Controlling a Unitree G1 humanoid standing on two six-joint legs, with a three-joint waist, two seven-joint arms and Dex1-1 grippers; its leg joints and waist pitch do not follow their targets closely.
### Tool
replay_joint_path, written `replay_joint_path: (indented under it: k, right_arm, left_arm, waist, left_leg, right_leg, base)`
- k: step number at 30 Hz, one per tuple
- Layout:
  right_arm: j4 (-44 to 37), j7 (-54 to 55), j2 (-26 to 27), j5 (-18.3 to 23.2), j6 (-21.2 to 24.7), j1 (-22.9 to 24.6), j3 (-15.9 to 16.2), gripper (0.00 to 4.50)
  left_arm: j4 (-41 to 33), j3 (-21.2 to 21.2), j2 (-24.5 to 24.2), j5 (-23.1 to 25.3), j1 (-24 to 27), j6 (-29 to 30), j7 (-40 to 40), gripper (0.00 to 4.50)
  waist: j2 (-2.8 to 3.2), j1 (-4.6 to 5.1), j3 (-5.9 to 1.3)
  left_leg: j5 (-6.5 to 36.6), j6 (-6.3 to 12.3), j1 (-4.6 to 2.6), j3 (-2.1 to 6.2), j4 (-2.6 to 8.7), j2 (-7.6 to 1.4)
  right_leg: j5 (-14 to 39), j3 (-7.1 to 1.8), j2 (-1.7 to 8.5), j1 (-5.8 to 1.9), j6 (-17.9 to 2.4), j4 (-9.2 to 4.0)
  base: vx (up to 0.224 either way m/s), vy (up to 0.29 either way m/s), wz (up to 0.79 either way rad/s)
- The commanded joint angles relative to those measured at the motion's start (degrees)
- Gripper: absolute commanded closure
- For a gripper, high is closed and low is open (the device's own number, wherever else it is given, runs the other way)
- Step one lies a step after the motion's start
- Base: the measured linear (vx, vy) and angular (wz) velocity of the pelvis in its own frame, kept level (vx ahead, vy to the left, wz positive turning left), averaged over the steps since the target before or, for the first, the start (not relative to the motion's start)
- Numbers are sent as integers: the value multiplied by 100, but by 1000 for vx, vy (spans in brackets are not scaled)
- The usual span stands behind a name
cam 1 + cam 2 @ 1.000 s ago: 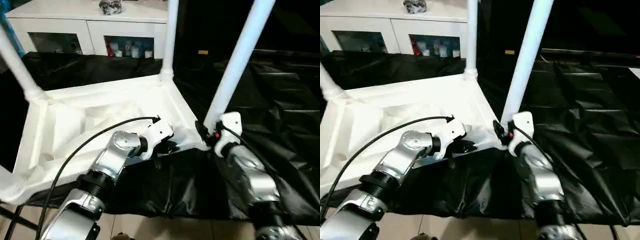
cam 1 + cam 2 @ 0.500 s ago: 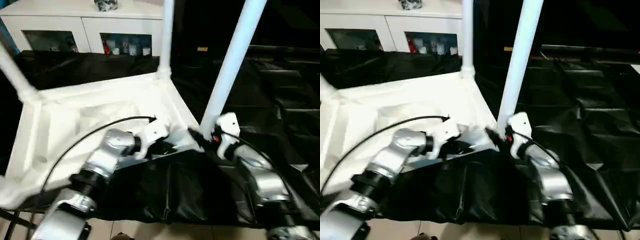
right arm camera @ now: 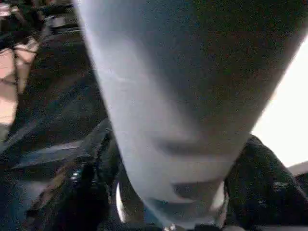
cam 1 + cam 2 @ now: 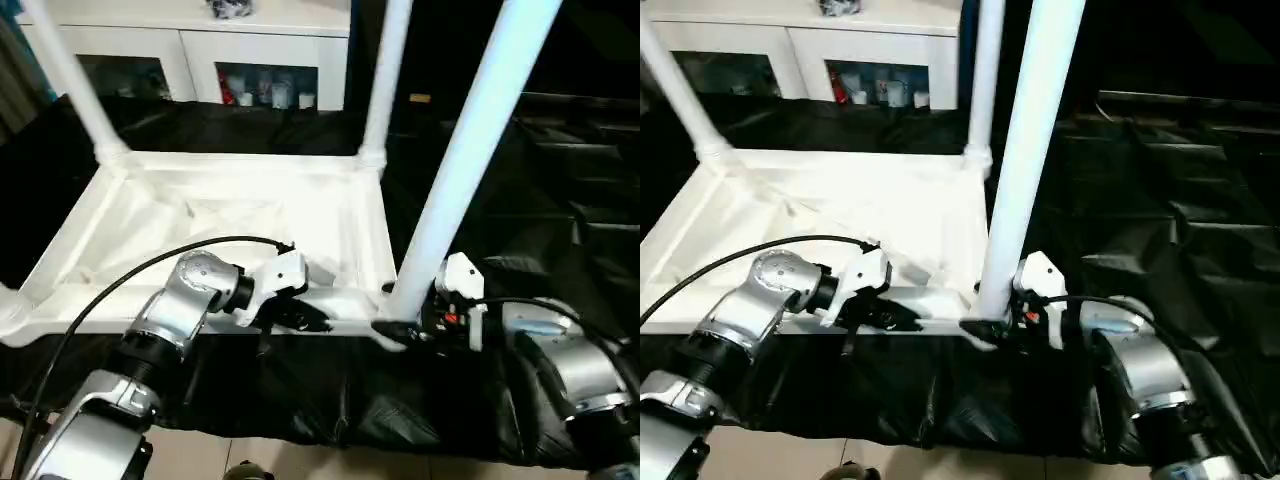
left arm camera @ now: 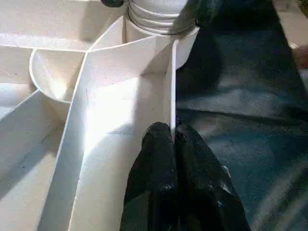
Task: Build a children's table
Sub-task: Rotate leg to tighten
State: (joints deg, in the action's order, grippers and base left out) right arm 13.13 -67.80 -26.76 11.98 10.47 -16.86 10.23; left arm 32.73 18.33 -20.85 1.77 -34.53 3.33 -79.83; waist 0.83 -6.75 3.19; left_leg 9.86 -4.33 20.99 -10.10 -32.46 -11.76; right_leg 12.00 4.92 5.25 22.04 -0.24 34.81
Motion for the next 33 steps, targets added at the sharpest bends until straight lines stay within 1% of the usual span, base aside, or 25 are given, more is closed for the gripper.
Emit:
replay_joint_path:
  k: [1,5,8,10,11,12,14,16,17,18,19,20,21,22,23,24,25,26,27,28,29,30,31,32,33]
  right_arm:
    - [-182,-455,81,73,120,31,616,171]
    - [-196,-555,76,78,146,30,657,198]
    - [-215,-588,115,82,189,44,687,202]
    - [-240,-523,191,142,259,115,620,204]
    - [-240,-523,191,142,259,115,620,204]
    - [-248,-432,232,161,260,166,565,205]
    - [-238,-183,314,175,267,239,444,205]
    - [-129,365,504,64,110,282,247,207]
    - [17,898,674,-76,67,251,94,207]
    - [122,1299,821,-164,-11,241,-31,213]
    - [180,1528,908,-212,-51,234,-100,217]
    - [180,1528,908,-212,-51,234,-100,224]
    - [306,2190,1163,-324,-27,215,-268,224]
    - [364,2645,1365,-395,-10,223,-354,232]
    - [432,3088,1558,-470,76,220,-422,238]
    - [432,3088,1558,-470,76,220,-422,242]
    - [526,3597,1846,-610,112,223,-471,244]
    - [526,3597,1846,-610,112,223,-471,246]
    - [692,4171,2138,-732,196,167,-526,248]
    - [702,4202,2154,-737,193,161,-529,249]
    - [846,4692,2390,-819,167,69,-590,250]
    - [868,4756,2414,-833,172,50,-597,250]
    - [990,5091,2546,-931,142,-62,-632,250]
    - [990,5091,2546,-931,142,-62,-632,250]
    - [1044,5153,2595,-1024,-10,-132,-579,216]
  left_arm:
    - [93,28,96,-55,-253,-74,86,450]
    - [142,9,81,-58,-272,-95,49,450]
    - [173,3,76,-81,-267,-103,45,450]
    - [153,-9,93,-93,-218,-70,73,450]
    - [153,-9,93,-93,-218,-70,73,450]
    - [129,-21,104,-95,-186,-24,119,450]
    - [89,-45,128,-90,-143,47,213,450]
    - [35,-91,200,-65,-92,162,451,450]
    - [1,-105,256,-21,-60,217,642,450]
    - [-36,-112,320,14,-28,279,808,450]
    - [-58,-112,357,34,-7,312,902,450]
    - [-58,-112,357,34,-7,312,902,450]
    - [-110,-125,505,88,21,466,1203,450]
    - [-139,-142,650,108,30,600,1429,450]
    - [-151,-165,798,127,32,713,1661,450]
    - [-151,-165,798,127,32,713,1661,450]
    - [-186,-162,1023,172,44,860,1962,450]
    - [-186,-162,1023,172,44,860,1962,450]
    - [-217,-178,1267,207,64,986,2307,450]
    - [-220,-175,1277,209,67,991,2318,450]
    - [-275,-133,1413,250,104,1049,2480,450]
    - [-279,-130,1428,256,109,1053,2505,450]
    - [-309,-100,1499,289,145,1076,2619,450]
    - [-309,-100,1499,289,145,1076,2619,450]
    - [-374,-29,1501,327,200,1071,2635,450]
  waist:
    - [-28,-5,-266]
    - [-46,-12,-259]
    - [-42,-14,-255]
    - [-17,-10,-254]
    - [-22,-11,-252]
    - [2,-8,-258]
    - [9,-15,-258]
    - [34,-2,-251]
    - [53,14,-240]
    - [49,41,-223]
    - [34,52,-210]
    - [34,52,-210]
    - [38,64,-192]
    - [47,72,-196]
    - [42,89,-188]
    - [46,98,-190]
    - [16,109,-194]
    - [25,113,-199]
    - [30,122,-211]
    - [44,132,-199]
    - [43,146,-209]
    - [49,156,-208]
    - [51,165,-214]
    - [51,171,-214]
    - [63,173,-217]
  left_leg:
    - [1236,359,-45,34,382,-196]
    - [1258,348,-46,30,383,-191]
    - [1245,340,-40,35,388,-192]
    - [1274,330,-41,34,391,-193]
    - [1289,321,-40,36,392,-195]
    - [1331,298,-44,36,395,-196]
    - [1365,276,-49,37,399,-197]
    - [1479,193,-57,50,422,-203]
    - [1627,131,-60,57,437,-191]
    - [1792,45,-91,49,447,-197]
    - [1905,-9,-91,63,452,-176]
    - [1905,-9,-91,63,452,-176]
    - [1911,-23,-80,79,474,-190]
    - [1896,-34,-81,74,474,-184]
    - [1914,-60,-82,79,483,-185]
    - [1899,-79,-89,82,484,-177]
    - [1865,-74,-76,81,482,-173]
    - [1804,-69,-74,74,477,-167]
    - [1731,-44,-64,77,476,-162]
    - [1743,-55,-66,73,483,-164]
    - [1769,-74,-64,82,486,-158]
    - [1791,-85,-66,85,493,-160]
    - [1802,-90,-69,87,492,-153]
    - [1808,-95,-70,82,490,-152]
    - [1830,-78,-65,83,491,-140]
  right_leg:
    - [789,-296,349,-241,-1369,-417]
    - [929,-297,358,-237,-1338,-434]
    - [956,-296,362,-237,-1320,-436]
    - [962,-297,357,-236,-1322,-444]
    - [973,-296,357,-236,-1320,-442]
    - [973,-297,357,-234,-1322,-449]
    - [974,-299,357,-232,-1321,-452]
    - [1082,-301,368,-220,-1307,-461]
    - [1288,-293,367,-219,-1276,-483]
    - [1522,-309,376,-178,-1248,-516]
    - [1881,-297,387,-186,-1154,-547]
    - [1881,-297,387,-186,-1154,-547]
    - [2135,-310,387,-181,-1016,-572]
    - [2126,-312,382,-171,-1009,-572]
    - [2156,-314,386,-159,-993,-583]
    - [2168,-312,380,-156,-970,-585]
    - [2153,-310,374,-170,-947,-584]
    - [2101,-318,374,-164,-944,-578]
    - [2012,-320,374,-179,-919,-572]
    - [2003,-323,369,-158,-930,-574]
    - [2014,-316,372,-176,-911,-579]
    - [2018,-317,369,-168,-906,-579]
    - [2002,-318,363,-173,-877,-585]
    - [1979,-322,358,-164,-883,-584]
    - [1966,-327,351,-174,-838,-585]
  base:
    - [0,0,0]
    - [0,0,0]
    - [0,0,0]
    - [0,0,0]
    - [0,0,0]
    - [0,0,0]
    - [0,0,0]
    - [0,0,0]
    - [0,0,0]
    - [0,0,0]
    - [0,0,0]
    - [0,0,0]
    - [0,0,0]
    - [0,0,0]
    - [0,0,0]
    - [0,0,0]
    - [0,0,0]
    - [0,0,0]
    - [0,0,0]
    - [0,0,0]
    - [0,0,0]
    - [0,0,0]
    - [0,0,0]
    - [0,0,0]
    - [0,0,0]
